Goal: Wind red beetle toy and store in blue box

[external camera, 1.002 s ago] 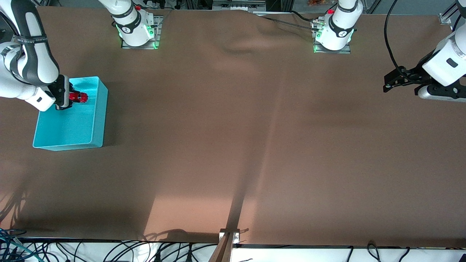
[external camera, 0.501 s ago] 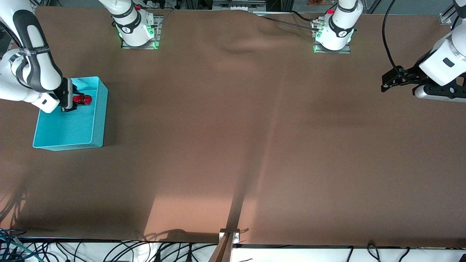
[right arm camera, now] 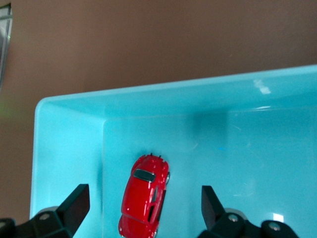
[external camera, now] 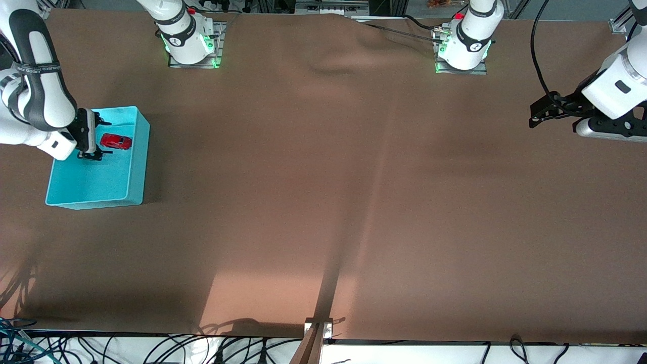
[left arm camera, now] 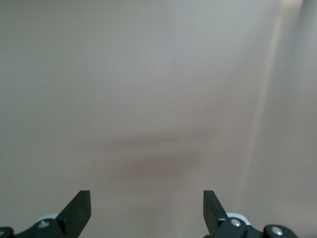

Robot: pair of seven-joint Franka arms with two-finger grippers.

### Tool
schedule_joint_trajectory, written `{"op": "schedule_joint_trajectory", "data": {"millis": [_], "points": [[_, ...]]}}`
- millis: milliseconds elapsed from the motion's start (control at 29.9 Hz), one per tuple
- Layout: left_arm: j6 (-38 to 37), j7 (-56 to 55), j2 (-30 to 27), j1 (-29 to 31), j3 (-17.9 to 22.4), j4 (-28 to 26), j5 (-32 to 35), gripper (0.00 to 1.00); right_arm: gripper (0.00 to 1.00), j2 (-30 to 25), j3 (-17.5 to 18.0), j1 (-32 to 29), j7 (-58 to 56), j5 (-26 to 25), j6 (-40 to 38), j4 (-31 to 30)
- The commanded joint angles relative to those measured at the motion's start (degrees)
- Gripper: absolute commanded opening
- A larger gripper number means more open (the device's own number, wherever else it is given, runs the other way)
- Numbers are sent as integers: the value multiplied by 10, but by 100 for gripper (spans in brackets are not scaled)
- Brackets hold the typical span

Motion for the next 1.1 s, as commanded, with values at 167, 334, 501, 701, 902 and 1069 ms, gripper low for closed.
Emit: {"op": "schedule_joint_trajectory", "data": {"millis": [167,334,501,701,902,1069], "points": [[-11,-1,6,0,0,14,-1,100,100,-2,16,15,196,9,-182,177],[-11,-2,6,-1,0,14,-1,100,100,-3,16,32,324,6,-241,241],[-11,-1,6,-1,0,14,-1,100,100,-9,16,46,487,4,-283,283],[-11,-1,6,-1,0,14,-1,100,100,-40,16,68,718,0,-304,289],[-11,0,6,0,0,14,-1,100,100,-59,16,90,913,-13,-304,289],[-11,1,6,0,0,14,-1,100,100,-85,19,116,1044,-37,-304,279]]}}
